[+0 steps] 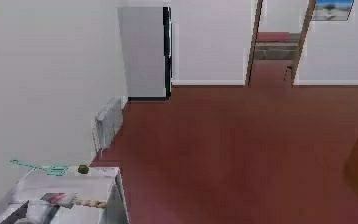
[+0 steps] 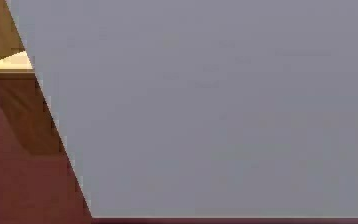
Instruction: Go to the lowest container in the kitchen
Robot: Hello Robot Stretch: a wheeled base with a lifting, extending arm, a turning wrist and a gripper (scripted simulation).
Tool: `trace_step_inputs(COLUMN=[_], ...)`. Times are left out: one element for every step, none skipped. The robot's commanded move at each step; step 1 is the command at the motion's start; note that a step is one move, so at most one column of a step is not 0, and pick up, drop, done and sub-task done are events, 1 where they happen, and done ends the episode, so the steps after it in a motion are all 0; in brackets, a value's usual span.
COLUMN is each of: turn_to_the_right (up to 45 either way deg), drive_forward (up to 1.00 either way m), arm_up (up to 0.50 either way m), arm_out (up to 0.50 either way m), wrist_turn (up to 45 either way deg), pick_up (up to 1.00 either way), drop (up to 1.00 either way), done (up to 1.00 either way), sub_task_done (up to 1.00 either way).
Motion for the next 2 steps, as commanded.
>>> trace_step_inputs(turn_to_the_right=[30.0, 0.0], drive_forward=[0.00, 0.90], arm_up=[0.00, 0.00], arm_out=[0.00, 0.00], wrist_turn=[0.0, 0.0], pick_up=[0.00, 0.00], drop=[0.00, 0.00], done=[0.00, 0.00], sub_task_done=[0.00, 0.00])
